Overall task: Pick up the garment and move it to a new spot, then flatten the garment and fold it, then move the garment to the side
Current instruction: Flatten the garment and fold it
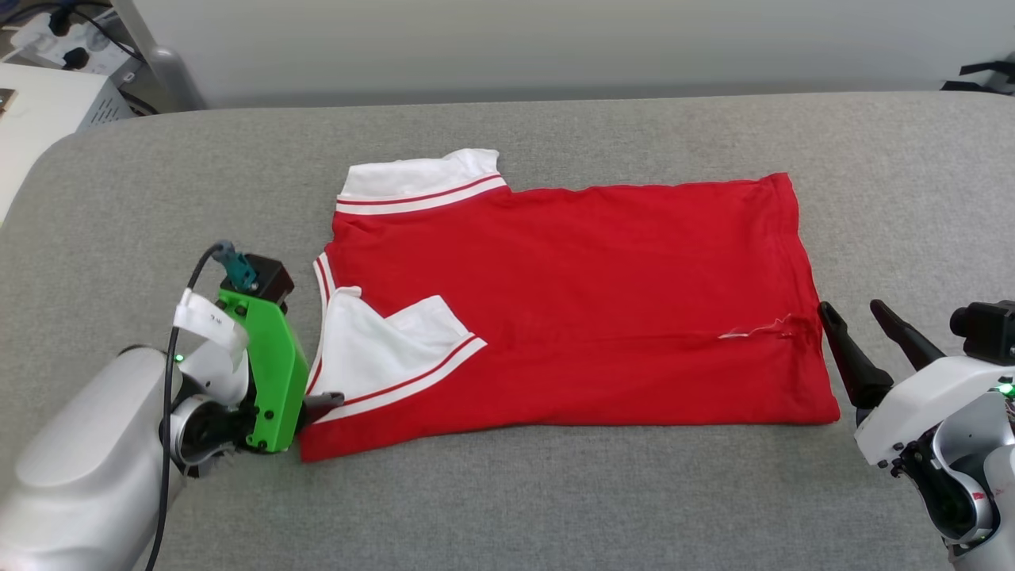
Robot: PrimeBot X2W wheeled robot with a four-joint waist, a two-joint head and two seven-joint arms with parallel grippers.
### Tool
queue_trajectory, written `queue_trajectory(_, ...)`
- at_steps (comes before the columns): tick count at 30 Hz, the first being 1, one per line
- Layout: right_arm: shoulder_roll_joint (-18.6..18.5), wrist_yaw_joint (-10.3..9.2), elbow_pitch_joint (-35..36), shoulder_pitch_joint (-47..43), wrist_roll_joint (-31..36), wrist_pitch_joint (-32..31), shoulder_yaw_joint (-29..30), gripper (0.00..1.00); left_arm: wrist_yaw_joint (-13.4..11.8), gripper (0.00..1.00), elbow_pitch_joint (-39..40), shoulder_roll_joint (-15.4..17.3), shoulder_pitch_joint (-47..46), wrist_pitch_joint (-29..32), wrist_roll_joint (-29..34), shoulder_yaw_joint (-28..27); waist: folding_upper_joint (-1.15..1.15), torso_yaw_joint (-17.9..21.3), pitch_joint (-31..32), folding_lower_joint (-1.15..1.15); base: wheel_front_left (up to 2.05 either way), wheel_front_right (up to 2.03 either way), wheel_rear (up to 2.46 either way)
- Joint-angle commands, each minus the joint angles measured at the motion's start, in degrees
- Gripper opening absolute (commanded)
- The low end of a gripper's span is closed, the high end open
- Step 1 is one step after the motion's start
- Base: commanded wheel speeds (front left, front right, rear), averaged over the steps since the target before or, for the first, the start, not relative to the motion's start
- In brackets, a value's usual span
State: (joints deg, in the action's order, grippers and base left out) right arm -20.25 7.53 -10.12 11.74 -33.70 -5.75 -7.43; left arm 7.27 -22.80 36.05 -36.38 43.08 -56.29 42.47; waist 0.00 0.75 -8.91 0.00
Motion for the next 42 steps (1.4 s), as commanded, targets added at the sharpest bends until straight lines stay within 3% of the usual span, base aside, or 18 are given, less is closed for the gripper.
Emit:
queue_trajectory(1,0.16,-0.04,0.22,0.03,0.41,-0.07,0.12,1.0,-0.45,1.0,-0.4,0.4,1.41,0.4,-0.71,0.3,0.0,0.64,-0.61,0.0,0.0,0.0,0.0)
queue_trajectory(16,-0.29,-0.04,-0.88,2.87,0.05,-0.13,-1.23,1.0,-0.25,1.0,-8.02,-2.13,4.48,-1.7,0.29,4.08,0.0,2.24,-3.47,0.0,0.0,0.0,0.0)
queue_trajectory(17,-0.63,-0.04,-0.82,3.16,0.12,-0.19,-1.25,1.0,-0.14,0.63,-8.05,-2.17,4.4,-2.4,0.58,4.46,0.0,2.17,-3.38,0.0,0.0,0.0,0.0)
queue_trajectory(19,-1.4,-0.04,-0.6,3.73,0.2,-0.44,-1.23,1.0,0.01,0.0,-7.98,-2.21,4.3,-3.4,0.33,4.71,0.0,1.9,-3.09,0.0,0.0,0.0,0.0)
queue_trajectory(25,-6.19,-0.04,1.58,5.73,0.59,-4.3,-2.03,1.0,0.18,0.0,-5.65,-0.59,2.85,-7.8,0.86,5.13,0.0,0.87,-2.04,0.0,0.0,0.0,0.0)
queue_trajectory(36,-17.89,-0.04,7.64,9.39,-6.28,-28.5,-10.15,1.0,0.21,0.0,2.1,2.56,2.07,-13.51,1.71,5.76,0.0,-1.13,-2.27,0.0,0.0,0.0,0.0)
queue_trajectory(42,-20.24,-0.04,6.71,10.39,-8.58,-37.1,-13.64,1.0,0.11,0.0,4.4,2.46,1.31,-14.42,2.64,5.96,0.0,-2.24,-3.44,0.0,0.0,0.0,0.0)
